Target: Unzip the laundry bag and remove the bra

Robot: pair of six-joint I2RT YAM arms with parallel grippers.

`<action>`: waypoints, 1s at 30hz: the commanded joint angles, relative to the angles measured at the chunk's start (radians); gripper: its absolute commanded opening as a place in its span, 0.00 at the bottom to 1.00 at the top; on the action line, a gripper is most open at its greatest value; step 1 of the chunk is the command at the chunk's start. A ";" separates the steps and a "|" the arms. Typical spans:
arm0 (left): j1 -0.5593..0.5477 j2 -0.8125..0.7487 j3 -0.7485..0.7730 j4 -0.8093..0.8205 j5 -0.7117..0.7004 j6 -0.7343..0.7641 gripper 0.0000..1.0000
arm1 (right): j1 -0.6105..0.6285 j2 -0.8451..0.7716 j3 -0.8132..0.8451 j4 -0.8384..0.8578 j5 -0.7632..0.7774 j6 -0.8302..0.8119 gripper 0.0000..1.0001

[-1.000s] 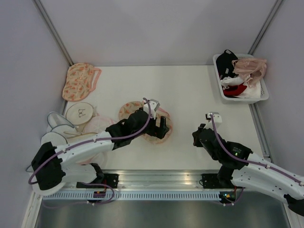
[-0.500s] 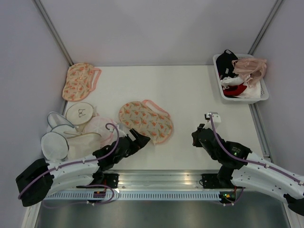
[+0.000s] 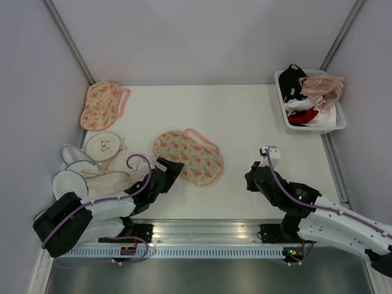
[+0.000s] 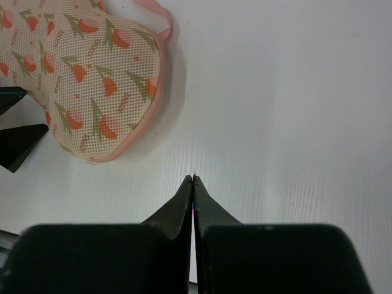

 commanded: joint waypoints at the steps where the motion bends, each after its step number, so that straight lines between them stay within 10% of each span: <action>1: 0.010 0.038 0.015 0.074 0.073 -0.070 1.00 | 0.002 -0.015 -0.010 0.027 -0.005 -0.004 0.01; 14: 0.013 0.391 0.103 0.416 0.203 -0.131 0.93 | 0.004 0.045 -0.063 0.124 -0.066 -0.019 0.00; 20: 0.034 0.491 0.133 0.542 0.253 -0.119 0.02 | 0.004 0.061 -0.118 0.236 -0.173 -0.067 0.00; 27: 0.031 0.482 0.216 0.472 0.279 -0.127 0.02 | 0.054 0.166 -0.092 0.317 -0.216 -0.121 0.02; 30: 0.031 0.436 0.257 0.359 0.282 -0.125 0.02 | 0.077 0.211 -0.083 0.368 -0.212 -0.136 0.28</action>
